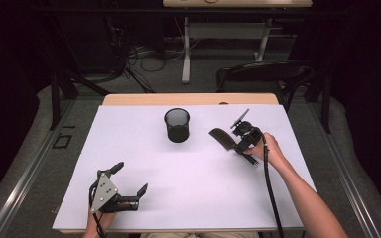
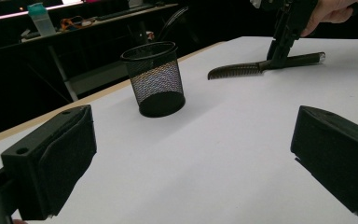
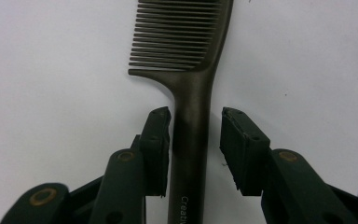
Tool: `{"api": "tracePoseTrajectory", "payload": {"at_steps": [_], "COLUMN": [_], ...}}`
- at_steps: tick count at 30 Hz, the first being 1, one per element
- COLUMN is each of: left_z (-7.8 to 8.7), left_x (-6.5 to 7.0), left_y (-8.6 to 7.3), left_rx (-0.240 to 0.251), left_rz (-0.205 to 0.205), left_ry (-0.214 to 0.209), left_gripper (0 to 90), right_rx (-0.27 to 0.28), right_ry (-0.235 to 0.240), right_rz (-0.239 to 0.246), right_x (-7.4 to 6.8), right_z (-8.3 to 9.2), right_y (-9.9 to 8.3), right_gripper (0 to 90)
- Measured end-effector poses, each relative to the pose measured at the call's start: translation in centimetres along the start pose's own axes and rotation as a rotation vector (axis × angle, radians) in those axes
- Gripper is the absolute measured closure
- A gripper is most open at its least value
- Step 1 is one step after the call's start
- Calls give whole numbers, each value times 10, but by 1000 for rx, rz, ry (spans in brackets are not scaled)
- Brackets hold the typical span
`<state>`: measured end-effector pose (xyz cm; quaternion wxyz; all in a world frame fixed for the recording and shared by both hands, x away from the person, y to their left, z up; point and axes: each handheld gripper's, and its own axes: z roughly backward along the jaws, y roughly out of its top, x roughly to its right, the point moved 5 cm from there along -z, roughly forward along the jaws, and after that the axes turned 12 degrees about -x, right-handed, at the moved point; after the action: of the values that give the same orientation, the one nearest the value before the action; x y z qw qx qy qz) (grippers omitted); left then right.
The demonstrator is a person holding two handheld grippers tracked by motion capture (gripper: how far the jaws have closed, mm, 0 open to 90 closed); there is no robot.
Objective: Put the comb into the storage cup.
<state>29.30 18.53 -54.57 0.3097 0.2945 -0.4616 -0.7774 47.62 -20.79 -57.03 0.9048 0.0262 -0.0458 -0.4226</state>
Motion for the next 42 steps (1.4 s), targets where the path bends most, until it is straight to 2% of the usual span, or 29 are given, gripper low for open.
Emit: {"api": "tracePoseTrajectory", "payload": {"at_steps": [3, 7, 12, 20, 21, 22, 28, 30, 31, 38, 42], "left_z": [0, 0, 0, 0, 0, 0, 0, 0, 0, 0, 0], "left_x": [0, 0, 0, 0, 0, 0, 0, 0, 0, 0, 0], "left_y": [0, 0, 0, 0, 0, 0, 0, 0, 0, 0, 0], "left_rx": [-1, -1, -1, -1, 0, -1, -1, 0, 0, -2, -2], "left_rz": [0, -1, -1, 0, -1, -1, 0, -1, 0, 1, 1], "left_ry": [0, 0, 1, 1, 1, 1, 1, 1, 1, 2, 3], "left_gripper": [1, 1, 1, 1, 1, 1, 1, 1, 1, 1, 1], "right_rx": [1, 2, 9, 73, 87, 86, 152, 147, 181, 205, 250], "right_ry": [5, 44, 61, 98, 90, 94, 105, 117, 116, 113, 121], "right_rz": [-13, -45, -81, -115, -78, -93, -99, -126, -99, -95, -99], "right_x": [1, 0, 1, 2, 4, 3, 3, 1, 2, 1, 1], "right_z": [-3, -6, -5, 4, 5, 7, 15, 18, 17, 20, 22], "right_y": [1, 0, 0, -4, -3, -4, -8, -11, -12, -19, -22], "right_gripper": [647, 713, 724, 725, 725, 725, 725, 725, 725, 725, 725]}}
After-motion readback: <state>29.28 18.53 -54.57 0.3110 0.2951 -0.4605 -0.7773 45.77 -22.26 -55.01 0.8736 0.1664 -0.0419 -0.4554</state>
